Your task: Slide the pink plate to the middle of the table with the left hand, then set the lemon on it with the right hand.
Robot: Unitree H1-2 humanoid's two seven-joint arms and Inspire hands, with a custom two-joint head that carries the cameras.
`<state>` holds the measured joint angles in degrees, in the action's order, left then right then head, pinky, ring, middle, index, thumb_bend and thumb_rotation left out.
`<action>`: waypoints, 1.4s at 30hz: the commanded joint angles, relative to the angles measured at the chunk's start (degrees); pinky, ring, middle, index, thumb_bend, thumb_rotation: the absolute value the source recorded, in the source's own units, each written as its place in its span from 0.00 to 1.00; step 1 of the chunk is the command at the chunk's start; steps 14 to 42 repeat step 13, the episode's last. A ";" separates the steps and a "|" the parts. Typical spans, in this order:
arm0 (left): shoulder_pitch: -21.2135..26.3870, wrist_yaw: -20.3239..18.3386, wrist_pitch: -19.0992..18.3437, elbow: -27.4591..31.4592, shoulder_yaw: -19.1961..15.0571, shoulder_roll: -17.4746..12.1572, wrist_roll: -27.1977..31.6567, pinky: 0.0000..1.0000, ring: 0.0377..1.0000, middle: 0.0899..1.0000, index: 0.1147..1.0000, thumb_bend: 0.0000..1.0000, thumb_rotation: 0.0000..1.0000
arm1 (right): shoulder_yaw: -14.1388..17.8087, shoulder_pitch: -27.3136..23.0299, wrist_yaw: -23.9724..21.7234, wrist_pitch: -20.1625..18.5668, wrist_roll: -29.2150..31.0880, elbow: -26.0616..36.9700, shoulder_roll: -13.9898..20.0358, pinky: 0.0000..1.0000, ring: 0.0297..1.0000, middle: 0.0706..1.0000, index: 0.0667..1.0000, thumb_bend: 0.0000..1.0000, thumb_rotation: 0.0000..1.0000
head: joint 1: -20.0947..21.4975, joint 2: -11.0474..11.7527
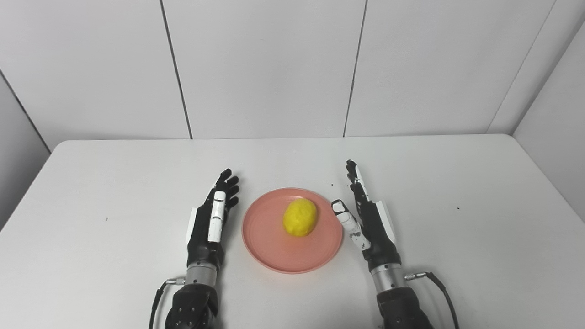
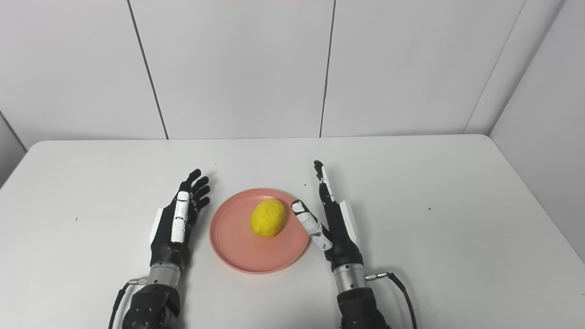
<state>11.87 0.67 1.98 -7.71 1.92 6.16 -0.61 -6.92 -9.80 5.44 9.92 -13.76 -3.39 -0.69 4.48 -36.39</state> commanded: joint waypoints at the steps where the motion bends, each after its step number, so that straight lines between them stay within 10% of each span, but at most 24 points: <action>1: -0.67 -1.16 -0.03 2.04 0.56 -0.84 0.32 0.99 0.96 0.96 0.95 0.55 1.00 | 0.44 -0.99 -0.87 0.37 1.93 1.64 -0.17 1.00 1.00 1.00 1.00 0.71 1.00 | -0.08 0.06; 42: -1.83 -2.13 -1.33 4.14 1.97 -2.83 -0.08 1.00 1.00 1.00 1.00 0.55 1.00 | 1.76 -0.36 -2.30 1.78 7.64 -0.69 -0.82 1.00 1.00 1.00 1.00 0.75 1.00 | 0.28 0.41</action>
